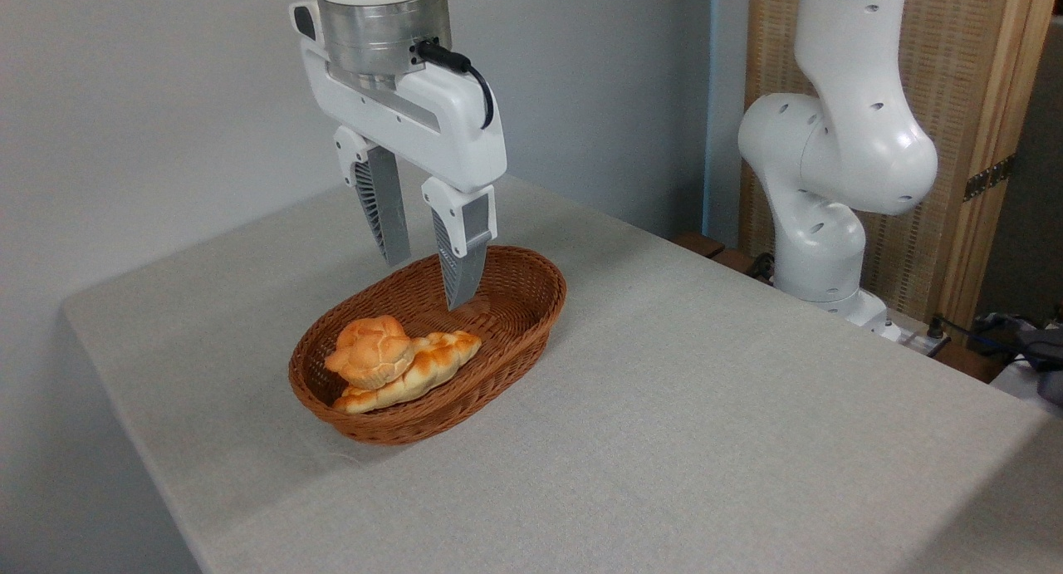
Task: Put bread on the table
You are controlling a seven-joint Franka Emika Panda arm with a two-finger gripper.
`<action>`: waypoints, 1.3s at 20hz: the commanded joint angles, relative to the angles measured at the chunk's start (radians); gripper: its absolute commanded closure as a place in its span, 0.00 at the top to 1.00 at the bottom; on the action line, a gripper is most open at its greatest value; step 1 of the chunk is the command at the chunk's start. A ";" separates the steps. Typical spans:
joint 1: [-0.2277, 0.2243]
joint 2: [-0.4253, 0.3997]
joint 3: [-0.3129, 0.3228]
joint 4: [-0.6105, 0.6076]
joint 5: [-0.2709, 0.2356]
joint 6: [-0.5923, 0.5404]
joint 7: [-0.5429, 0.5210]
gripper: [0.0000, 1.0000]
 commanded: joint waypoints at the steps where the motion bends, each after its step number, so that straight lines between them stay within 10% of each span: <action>1: -0.011 -0.005 -0.004 -0.008 -0.008 0.046 0.020 1.00; 26: -0.051 0.109 -0.148 -0.161 -0.002 0.266 0.256 1.00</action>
